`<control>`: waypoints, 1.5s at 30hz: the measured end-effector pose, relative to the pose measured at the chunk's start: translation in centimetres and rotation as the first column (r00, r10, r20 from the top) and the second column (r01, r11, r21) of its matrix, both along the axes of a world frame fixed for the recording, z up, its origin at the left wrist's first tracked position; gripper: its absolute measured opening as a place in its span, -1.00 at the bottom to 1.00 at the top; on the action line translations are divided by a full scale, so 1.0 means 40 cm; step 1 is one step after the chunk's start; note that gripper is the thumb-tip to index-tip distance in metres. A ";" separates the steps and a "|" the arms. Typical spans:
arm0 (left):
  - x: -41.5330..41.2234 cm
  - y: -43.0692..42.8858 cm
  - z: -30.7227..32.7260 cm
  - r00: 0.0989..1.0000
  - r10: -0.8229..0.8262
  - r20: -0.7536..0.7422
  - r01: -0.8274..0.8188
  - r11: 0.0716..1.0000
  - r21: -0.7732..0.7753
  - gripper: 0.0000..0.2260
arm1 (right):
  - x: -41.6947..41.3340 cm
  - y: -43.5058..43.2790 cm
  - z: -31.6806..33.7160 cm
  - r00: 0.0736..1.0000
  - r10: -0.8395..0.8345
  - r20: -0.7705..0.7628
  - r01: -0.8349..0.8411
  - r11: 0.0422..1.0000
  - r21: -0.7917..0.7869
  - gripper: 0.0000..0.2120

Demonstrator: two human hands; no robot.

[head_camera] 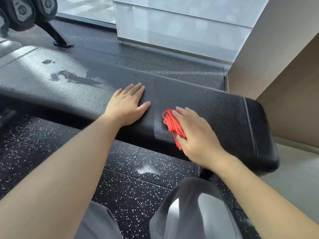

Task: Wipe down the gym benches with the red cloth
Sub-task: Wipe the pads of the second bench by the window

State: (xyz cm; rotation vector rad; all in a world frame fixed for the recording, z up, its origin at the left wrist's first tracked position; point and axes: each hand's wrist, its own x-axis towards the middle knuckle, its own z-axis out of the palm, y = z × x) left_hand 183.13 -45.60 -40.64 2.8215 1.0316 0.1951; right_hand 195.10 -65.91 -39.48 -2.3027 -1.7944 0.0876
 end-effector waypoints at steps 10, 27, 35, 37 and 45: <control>-0.015 -0.023 -0.007 0.999 0.009 0.031 -0.010 0.999 0.032 -0.48 | -0.076 0.010 -0.032 0.963 -0.117 0.242 0.118 0.993 0.007 -0.38; -0.088 0.038 0.012 0.995 -0.075 -0.070 0.077 0.997 0.023 -0.57 | -0.072 0.100 -0.020 0.995 -0.037 0.097 0.035 0.999 0.023 -0.42; -0.086 0.040 -0.002 0.997 -0.074 -0.033 0.076 0.996 0.052 -0.57 | -0.047 0.231 0.001 0.998 -0.033 -0.046 0.033 0.999 -0.006 -0.38; -0.086 0.042 -0.004 0.997 -0.076 -0.023 0.077 0.996 0.046 -0.57 | -0.047 0.220 0.008 0.994 -0.035 -0.107 0.035 0.999 -0.001 -0.37; -0.084 0.047 -0.006 0.997 -0.074 0.006 0.073 0.997 0.039 -0.57 | -0.062 0.283 -0.012 0.983 -0.184 -0.012 0.184 0.982 0.047 -0.53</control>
